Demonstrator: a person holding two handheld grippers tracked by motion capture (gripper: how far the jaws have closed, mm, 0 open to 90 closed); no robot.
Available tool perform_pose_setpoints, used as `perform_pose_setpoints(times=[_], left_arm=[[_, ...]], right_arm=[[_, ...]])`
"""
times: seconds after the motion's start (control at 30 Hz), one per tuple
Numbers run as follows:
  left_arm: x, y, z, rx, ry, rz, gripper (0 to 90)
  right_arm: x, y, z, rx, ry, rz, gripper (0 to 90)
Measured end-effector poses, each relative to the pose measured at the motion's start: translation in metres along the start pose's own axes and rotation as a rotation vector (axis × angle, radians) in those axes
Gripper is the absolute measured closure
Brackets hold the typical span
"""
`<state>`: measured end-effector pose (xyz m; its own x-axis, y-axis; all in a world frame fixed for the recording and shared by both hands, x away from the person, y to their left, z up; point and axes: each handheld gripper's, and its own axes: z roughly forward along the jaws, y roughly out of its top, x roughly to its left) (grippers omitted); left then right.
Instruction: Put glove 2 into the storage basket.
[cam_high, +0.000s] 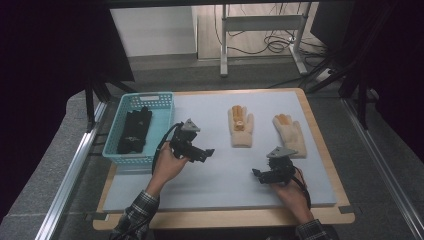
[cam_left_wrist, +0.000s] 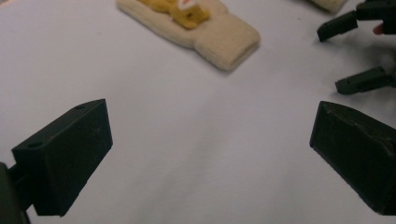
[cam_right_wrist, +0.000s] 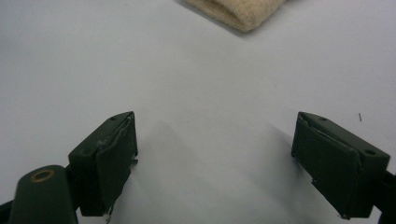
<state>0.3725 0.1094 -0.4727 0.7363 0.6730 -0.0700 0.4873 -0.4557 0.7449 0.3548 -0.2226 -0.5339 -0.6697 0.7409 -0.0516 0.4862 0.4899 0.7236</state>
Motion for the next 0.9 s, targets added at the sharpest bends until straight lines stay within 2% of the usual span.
perform_pose_setpoints(times=[0.2, 0.43, 0.7, 0.83, 0.9], left_arm=[[-0.013, -0.023, 0.008, 0.012, 0.006, 0.012, 0.0], [-0.021, -0.049, 0.009, 0.012, 0.026, 0.000, 0.0], [-0.025, -0.080, 0.011, 0.047, 0.074, -0.010, 0.0], [-0.026, -0.090, 0.015, 0.076, 0.101, -0.005, 0.0], [-0.025, -0.091, 0.014, 0.077, 0.087, -0.023, 0.0]], right_arm=[[0.000, 0.000, 0.000, 0.000, -0.001, -0.003, 14.2], [0.000, 0.000, 0.000, 0.000, 0.000, -0.001, 14.2], [0.000, 0.000, 0.000, 0.000, -0.001, -0.001, 14.2], [0.000, 0.000, 0.000, 0.000, -0.001, -0.001, 14.2], [0.000, 0.000, 0.000, 0.000, -0.001, -0.001, 14.2]])
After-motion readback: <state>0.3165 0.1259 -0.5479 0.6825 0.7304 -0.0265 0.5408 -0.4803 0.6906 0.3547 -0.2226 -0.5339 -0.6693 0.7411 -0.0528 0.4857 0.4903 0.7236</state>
